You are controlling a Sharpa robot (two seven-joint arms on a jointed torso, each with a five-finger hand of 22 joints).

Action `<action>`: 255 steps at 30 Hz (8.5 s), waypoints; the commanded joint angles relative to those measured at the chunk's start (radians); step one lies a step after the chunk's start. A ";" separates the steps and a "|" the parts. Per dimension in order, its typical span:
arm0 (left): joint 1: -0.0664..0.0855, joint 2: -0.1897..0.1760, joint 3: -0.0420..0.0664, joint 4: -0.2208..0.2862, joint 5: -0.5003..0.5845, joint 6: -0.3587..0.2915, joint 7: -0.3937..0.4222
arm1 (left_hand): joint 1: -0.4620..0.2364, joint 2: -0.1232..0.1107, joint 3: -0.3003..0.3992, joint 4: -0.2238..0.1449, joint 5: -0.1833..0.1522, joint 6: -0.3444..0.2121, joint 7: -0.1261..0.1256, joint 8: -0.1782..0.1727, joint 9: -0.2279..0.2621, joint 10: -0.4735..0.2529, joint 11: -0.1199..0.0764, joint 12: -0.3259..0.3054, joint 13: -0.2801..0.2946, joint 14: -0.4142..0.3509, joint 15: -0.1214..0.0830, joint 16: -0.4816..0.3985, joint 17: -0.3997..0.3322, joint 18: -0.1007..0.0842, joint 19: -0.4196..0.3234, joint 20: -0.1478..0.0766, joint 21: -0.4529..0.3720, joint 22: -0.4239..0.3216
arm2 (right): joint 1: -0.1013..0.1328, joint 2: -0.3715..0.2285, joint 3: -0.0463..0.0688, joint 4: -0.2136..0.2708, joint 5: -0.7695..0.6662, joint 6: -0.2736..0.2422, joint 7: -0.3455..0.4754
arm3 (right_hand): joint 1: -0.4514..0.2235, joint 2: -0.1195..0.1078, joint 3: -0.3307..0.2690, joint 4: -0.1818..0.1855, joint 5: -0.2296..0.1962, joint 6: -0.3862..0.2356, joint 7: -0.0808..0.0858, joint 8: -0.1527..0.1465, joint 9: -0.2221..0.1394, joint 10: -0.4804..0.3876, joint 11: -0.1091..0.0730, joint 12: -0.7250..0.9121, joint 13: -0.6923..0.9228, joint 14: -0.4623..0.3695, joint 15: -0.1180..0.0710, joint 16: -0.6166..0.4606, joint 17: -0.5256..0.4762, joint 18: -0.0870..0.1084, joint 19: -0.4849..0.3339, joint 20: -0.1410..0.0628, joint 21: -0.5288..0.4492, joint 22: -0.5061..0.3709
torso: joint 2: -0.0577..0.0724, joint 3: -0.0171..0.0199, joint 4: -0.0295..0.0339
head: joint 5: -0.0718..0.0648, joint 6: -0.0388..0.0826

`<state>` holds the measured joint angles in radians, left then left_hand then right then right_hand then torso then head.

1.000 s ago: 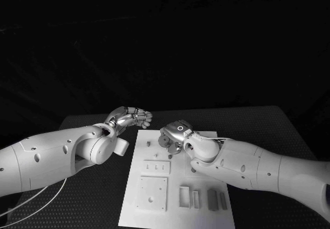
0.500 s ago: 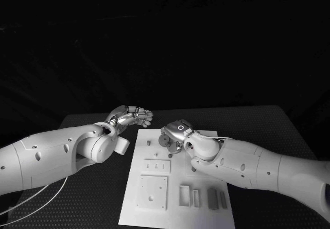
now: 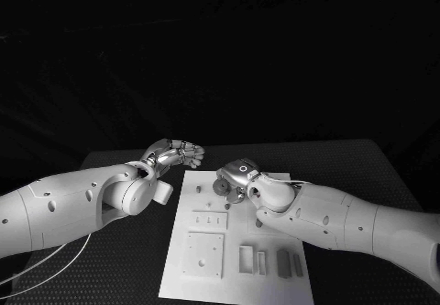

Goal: Assemble the parts on the task board

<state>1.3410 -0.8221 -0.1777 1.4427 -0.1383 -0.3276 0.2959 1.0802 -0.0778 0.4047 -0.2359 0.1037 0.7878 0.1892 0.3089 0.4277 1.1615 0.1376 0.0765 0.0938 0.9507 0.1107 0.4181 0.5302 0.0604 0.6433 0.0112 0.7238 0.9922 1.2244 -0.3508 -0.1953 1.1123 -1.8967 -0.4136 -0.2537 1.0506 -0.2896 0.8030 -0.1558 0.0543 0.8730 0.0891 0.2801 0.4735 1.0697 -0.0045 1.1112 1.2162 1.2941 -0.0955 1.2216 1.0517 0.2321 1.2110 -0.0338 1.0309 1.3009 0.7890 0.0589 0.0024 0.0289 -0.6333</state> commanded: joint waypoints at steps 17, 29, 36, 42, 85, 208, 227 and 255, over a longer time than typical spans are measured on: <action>0.001 0.002 0.001 0.003 -0.003 0.008 0.006 | -0.012 0.002 0.001 -0.007 -0.004 -0.001 0.007 -0.005 0.001 0.002 0.002 -0.007 -0.001 0.002 0.005 -0.007 0.001 0.013 -0.003 0.004 0.005 0.000 | -0.002 0.000 -0.001 -0.001 0.039 0.032 0.018 | -0.004 -0.005 -0.020 -0.002 -0.006 0.031 0.050 -0.016 -0.008 -0.028 0.031 0.006 -0.003 -0.001 0.014 -0.007 0.006 0.030 -0.006 0.000 0.003 0.000 | 0.000 -0.0006 0.0006 | -0.002 -0.001; 0.001 -0.003 0.001 0.006 -0.003 0.006 0.007 | -0.014 0.002 0.002 -0.007 -0.004 -0.002 0.007 -0.006 0.001 0.001 0.002 -0.007 -0.002 0.002 0.005 -0.008 0.002 0.013 -0.003 0.004 0.005 0.000 | 0.003 -0.045 -0.001 0.021 0.110 -0.165 0.077 | -0.009 0.035 0.031 -0.032 0.209 0.019 0.047 -0.016 -0.018 -0.025 0.029 0.016 -0.014 0.011 0.012 -0.017 0.016 0.030 0.003 0.003 0.005 -0.002 | 0.000 0.0004 -0.0016 | -0.005 0.010; 0.002 -0.005 0.001 -0.003 -0.003 0.004 0.009 | -0.014 0.002 0.002 -0.008 -0.004 -0.002 0.007 -0.006 0.001 0.001 0.002 -0.007 -0.002 0.002 0.005 -0.008 0.002 0.014 -0.003 0.004 0.005 0.000 | 0.029 -0.115 0.031 0.083 0.301 -0.279 0.216 | -0.033 -0.006 -0.012 0.000 0.105 0.010 0.049 -0.018 -0.024 -0.023 0.031 0.019 -0.019 0.013 0.013 -0.021 0.022 0.030 0.010 -0.003 0.005 -0.003 | -0.004 0.0023 -0.0082 | -0.006 0.023; 0.001 0.007 0.000 -0.030 -0.002 0.012 0.011 | -0.014 0.002 0.003 -0.009 -0.004 -0.002 0.007 -0.005 0.001 0.000 0.002 -0.008 -0.002 0.002 0.005 -0.008 0.002 0.014 -0.003 0.004 0.005 0.000 | 0.054 -0.230 0.075 0.130 0.524 -0.175 0.324 | -0.040 -0.001 -0.049 0.001 0.073 0.006 0.050 -0.018 -0.026 -0.028 0.031 0.018 -0.021 0.010 0.014 -0.027 0.024 0.030 0.003 -0.006 0.002 -0.003 | -0.016 0.0071 -0.0238 | -0.008 0.029; -0.013 0.008 -0.001 -0.064 0.003 0.037 0.024 | -0.017 0.006 0.007 -0.013 -0.005 0.000 0.007 -0.004 0.002 0.001 0.001 -0.007 -0.002 0.001 0.005 -0.009 0.004 0.013 -0.005 0.005 0.006 -0.001 | -0.040 -0.313 0.088 -0.143 0.792 0.133 0.509 | 0.042 0.099 -0.284 -0.126 -0.006 -0.034 0.028 -0.003 -0.016 -0.094 0.012 0.028 -0.017 -0.054 -0.005 -0.032 0.065 0.030 -0.077 -0.005 -0.002 0.021 | -0.027 0.0503 -0.0659 | 0.008 0.013; -0.009 0.044 0.003 -0.073 -0.141 0.140 -0.179 | -0.142 0.003 -0.007 0.038 -0.051 0.104 -0.042 0.044 0.024 0.102 -0.046 0.037 0.025 0.050 -0.021 0.029 0.037 0.014 0.013 -0.016 0.027 0.003 | -0.019 -0.312 0.102 0.087 0.629 0.039 0.178 | 0.017 0.219 -0.109 -0.134 -0.006 0.178 -0.020 0.156 0.133 -0.058 -0.032 0.080 -0.011 -0.030 -0.046 -0.029 0.083 0.030 -0.059 -0.014 0.026 0.015 | -0.027 0.0480 -0.0664 | 0.013 0.005; -0.012 0.133 -0.003 -0.109 -0.239 0.180 -0.307 | -0.211 -0.009 -0.023 0.073 -0.053 0.125 -0.049 0.036 0.018 0.134 -0.061 0.043 0.043 0.048 -0.030 0.061 0.058 0.009 0.020 -0.030 0.040 0.004 | 0.016 -0.227 0.102 0.250 0.497 0.078 0.037 | 0.016 0.215 -0.097 -0.134 -0.006 0.178 -0.021 0.155 0.140 -0.055 -0.034 0.080 -0.013 -0.027 -0.047 -0.029 0.083 0.030 -0.053 -0.016 0.027 0.013 | -0.071 0.0212 -0.0778 | 0.028 0.008; -0.015 0.141 -0.007 -0.096 -0.309 0.232 -0.367 | -0.250 -0.002 -0.019 0.108 -0.054 0.157 -0.064 0.043 0.022 0.160 -0.074 0.047 0.059 0.053 -0.039 0.088 0.074 0.015 0.024 -0.037 0.050 0.006 | 0.014 -0.189 0.101 0.288 0.476 0.065 0.028 | 0.015 0.211 -0.088 -0.134 -0.006 0.179 -0.022 0.154 0.147 -0.051 -0.034 0.079 -0.014 -0.024 -0.047 -0.030 0.082 0.030 -0.049 -0.017 0.027 0.011 | -0.071 0.0215 -0.0777 | 0.032 -0.001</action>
<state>1.3263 -0.6836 -0.1855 1.3448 -0.4342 -0.1151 -0.0654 0.8341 -0.0896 0.3813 -0.1297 0.0550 0.9363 0.1231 0.3478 0.4487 1.3153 0.0623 0.1192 0.1523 1.0005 0.0784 0.4994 0.6026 0.0619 0.6665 -0.0197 0.7699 0.9967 1.2396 -0.5409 -0.0944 1.3983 -1.4049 -0.3527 -0.2240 1.0677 -0.0699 0.7081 -0.2898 0.0534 0.8582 0.0885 0.4316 0.6194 1.0511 -0.0110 1.1885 1.2029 1.2706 -0.1350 1.1919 1.1336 0.2227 1.1593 -0.0468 1.0512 1.3076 0.7188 0.0802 -0.0749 0.0599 -0.6338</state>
